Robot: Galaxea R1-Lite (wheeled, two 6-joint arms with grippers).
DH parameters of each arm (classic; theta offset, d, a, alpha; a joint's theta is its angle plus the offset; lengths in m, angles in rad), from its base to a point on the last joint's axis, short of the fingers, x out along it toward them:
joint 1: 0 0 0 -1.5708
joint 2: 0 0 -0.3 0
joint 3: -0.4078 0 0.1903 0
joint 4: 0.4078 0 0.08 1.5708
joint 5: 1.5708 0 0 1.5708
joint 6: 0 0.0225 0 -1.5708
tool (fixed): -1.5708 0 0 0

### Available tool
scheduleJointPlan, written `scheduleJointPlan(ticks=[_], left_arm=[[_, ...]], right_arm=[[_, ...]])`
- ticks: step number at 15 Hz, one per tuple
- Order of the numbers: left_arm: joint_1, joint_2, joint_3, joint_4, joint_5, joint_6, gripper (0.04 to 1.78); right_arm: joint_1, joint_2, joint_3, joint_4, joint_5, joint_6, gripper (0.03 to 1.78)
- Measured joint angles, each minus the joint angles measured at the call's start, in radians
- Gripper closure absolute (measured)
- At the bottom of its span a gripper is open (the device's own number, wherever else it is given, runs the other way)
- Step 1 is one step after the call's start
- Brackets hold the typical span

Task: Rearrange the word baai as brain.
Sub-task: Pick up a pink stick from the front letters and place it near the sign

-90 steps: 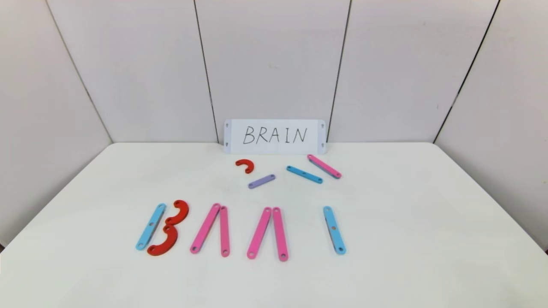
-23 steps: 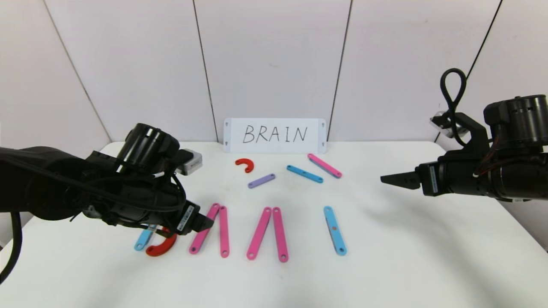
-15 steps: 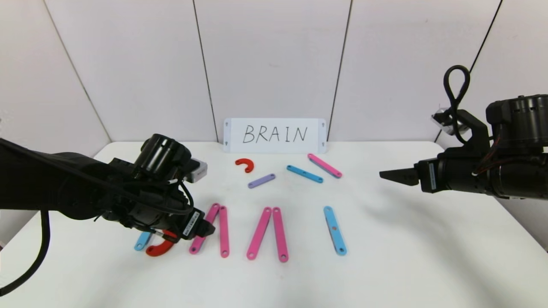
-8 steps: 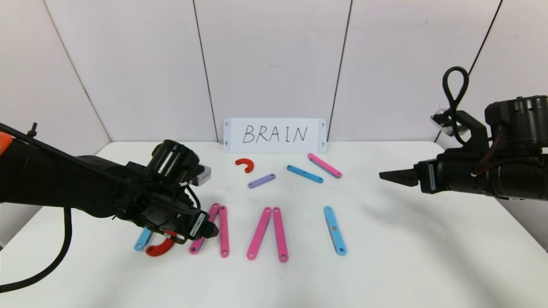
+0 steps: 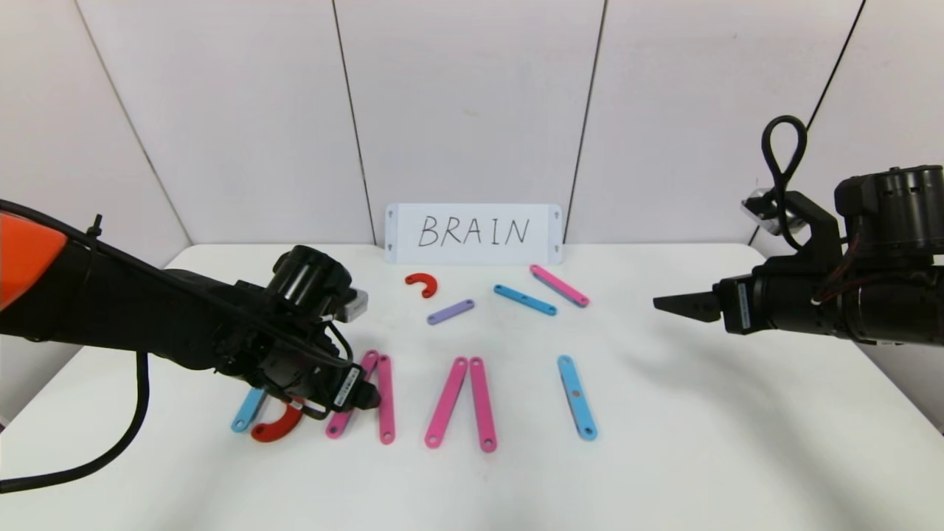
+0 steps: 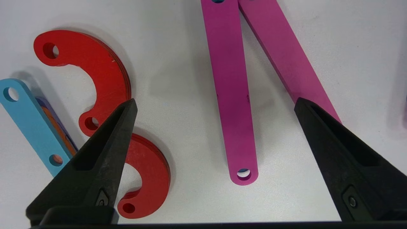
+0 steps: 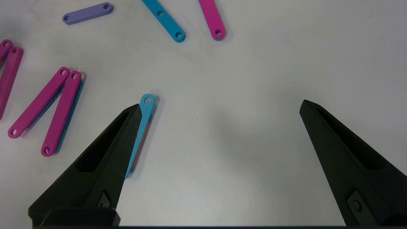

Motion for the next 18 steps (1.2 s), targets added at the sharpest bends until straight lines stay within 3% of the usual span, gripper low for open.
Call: scheduleJointPlan(ticks=[2, 5, 11, 13, 18], left_arm=[[0.0, 0.006, 0.0, 0.0, 0.0, 0.002, 0.15], [0.0, 0.014, 0.0, -0.001, 0.002, 0.002, 0.44], [0.0, 0.045, -0.007, -0.013, -0.001, 0.001, 1.42], [0.0, 0.048, -0.007, -0.026, 0.0, 0.0, 1.51], [0.009, 0.039, -0.038, -0.063, 0.001, -0.032, 1.51]], right_arm=[[0.0, -0.001, 0.0, 0.001, 0.0, 0.0, 0.07], [0.0, -0.001, 0.001, 0.0, 0.0, 0.0, 0.07], [0.0, -0.002, 0.005, -0.001, 0.001, 0.0, 0.07], [0.001, -0.003, 0.006, -0.001, 0.001, -0.002, 0.07], [0.005, -0.003, 0.009, -0.001, 0.0, -0.002, 0.07]])
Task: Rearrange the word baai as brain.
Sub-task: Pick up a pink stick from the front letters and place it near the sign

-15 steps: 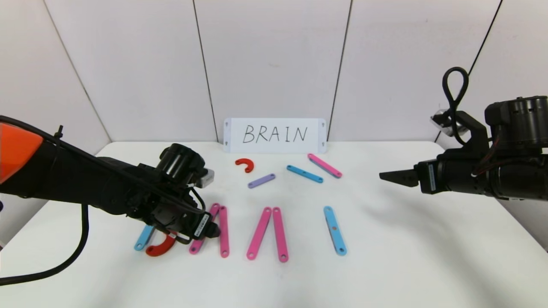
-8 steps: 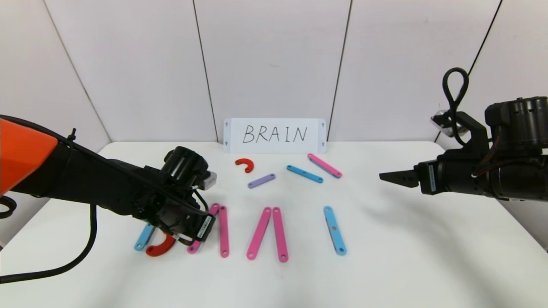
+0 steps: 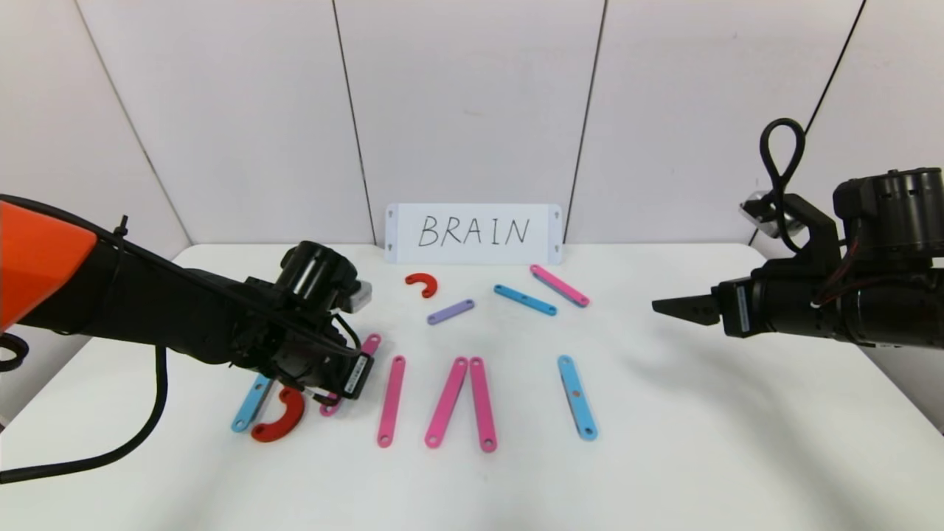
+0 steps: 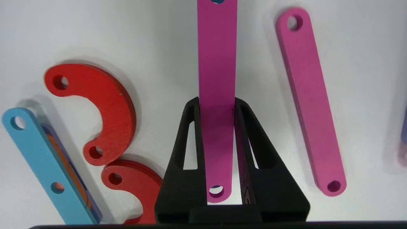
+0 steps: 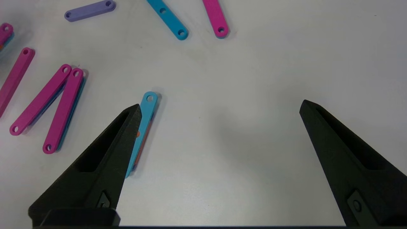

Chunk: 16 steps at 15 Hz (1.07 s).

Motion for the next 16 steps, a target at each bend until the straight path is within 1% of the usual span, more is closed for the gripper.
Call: scheduleJointPlan(ticks=[2, 5, 8, 11, 16], left_arm=[[0.011, 0.001, -0.061, -0.008, 0.0, -0.05, 1.51], [0.039, 0.03, -0.171, -0.006, 0.009, -0.076, 1.51], [0.089, 0.09, -0.264, -0.011, 0.01, -0.08, 1.51], [0.133, 0.158, -0.359, -0.013, 0.01, -0.123, 1.51], [0.184, 0.256, -0.452, -0.006, 0.023, -0.163, 1.51]], right_arm=[[0.003, 0.0, 0.001, 0.0, -0.001, -0.001, 0.07], [0.006, 0.0, 0.003, 0.0, -0.001, -0.001, 0.07], [0.008, 0.0, 0.004, 0.0, -0.003, -0.001, 0.07], [0.008, 0.0, 0.004, 0.0, -0.003, -0.001, 0.07], [0.008, 0.003, 0.004, 0.0, -0.003, -0.001, 0.07]])
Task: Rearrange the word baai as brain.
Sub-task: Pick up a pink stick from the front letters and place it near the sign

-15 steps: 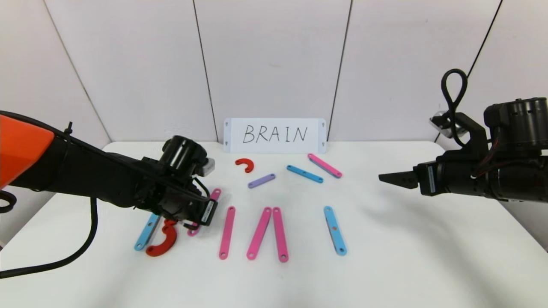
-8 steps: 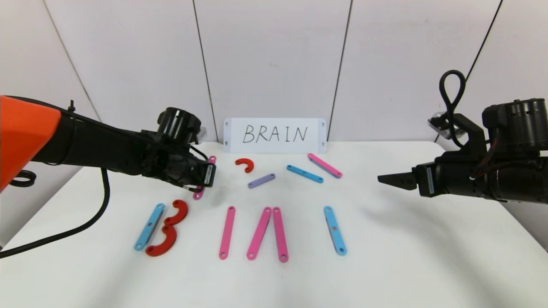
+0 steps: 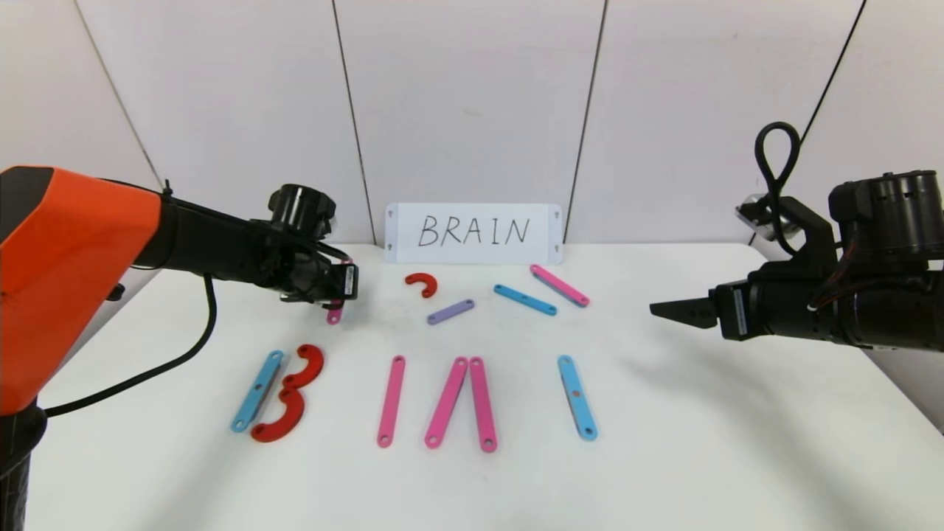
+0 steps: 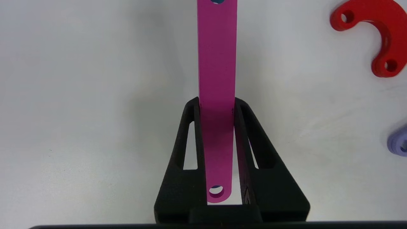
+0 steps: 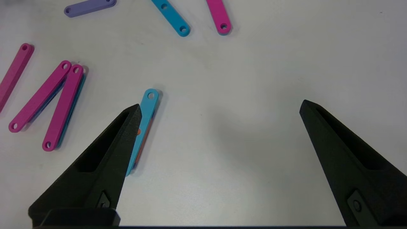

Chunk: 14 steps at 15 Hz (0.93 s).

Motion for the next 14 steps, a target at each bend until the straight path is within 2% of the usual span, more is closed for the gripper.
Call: scheduleJointPlan(ticks=[3, 7, 9, 12, 14], left_arm=[[0.011, 0.033, -0.028, 0.011, 0.041, -0.03, 1.51], [0.011, 0.044, -0.032, 0.019, 0.033, -0.049, 1.51], [0.01, 0.043, -0.028, 0.018, 0.029, -0.05, 1.46], [0.006, 0.043, -0.031, 0.015, 0.028, -0.051, 1.2], [0.006, 0.042, -0.035, 0.014, 0.029, -0.053, 0.88]], right_arm=[[0.0, 0.001, 0.001, 0.0, 0.0, 0.0, 0.07], [0.004, 0.001, 0.004, 0.0, 0.0, 0.0, 0.07], [0.005, 0.001, 0.005, 0.0, 0.0, 0.0, 0.07], [0.005, 0.002, 0.006, 0.0, 0.0, 0.0, 0.07], [0.005, 0.002, 0.006, 0.0, 0.0, 0.0, 0.07]])
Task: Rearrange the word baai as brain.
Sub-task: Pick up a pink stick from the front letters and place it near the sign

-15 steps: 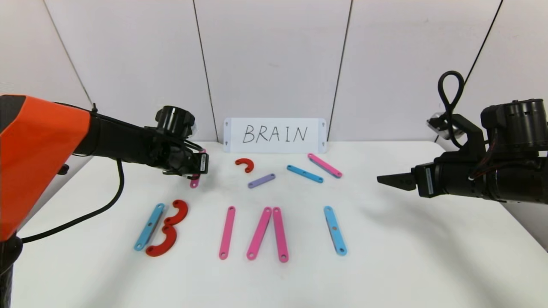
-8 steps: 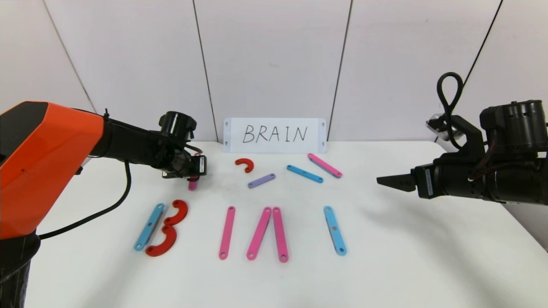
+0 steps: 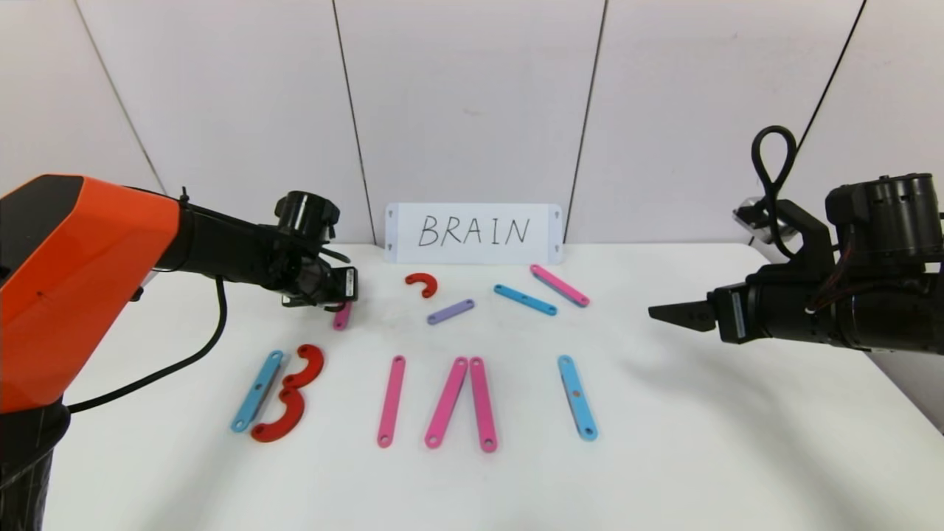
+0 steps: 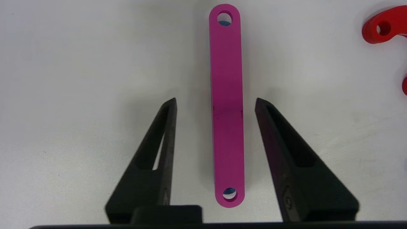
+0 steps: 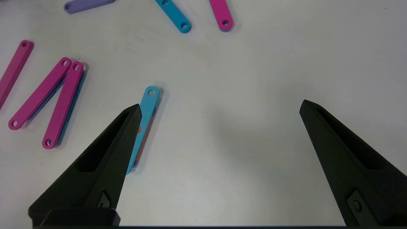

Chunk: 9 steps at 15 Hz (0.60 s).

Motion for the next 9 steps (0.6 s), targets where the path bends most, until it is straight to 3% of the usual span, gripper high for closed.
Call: scheduleJointPlan(ticks=[2, 4, 7, 9], left_arm=[[0.0, -0.003, -0.001, 0.002, 0.0, -0.003, 0.52], [-0.006, -0.025, 0.008, 0.008, 0.0, 0.001, 0.27], [-0.05, -0.089, 0.055, 0.034, 0.001, 0.011, 0.08], [-0.107, -0.149, 0.108, 0.054, 0.003, 0.012, 0.07]], right_arm=[[0.0, 0.0, 0.001, 0.0, 0.0, 0.0, 0.07], [0.0, 0.0, 0.002, 0.0, 0.0, 0.0, 0.07], [0.0, 0.0, 0.002, 0.0, 0.0, 0.001, 0.07], [-0.001, -0.001, 0.002, 0.0, 0.0, 0.001, 0.07]])
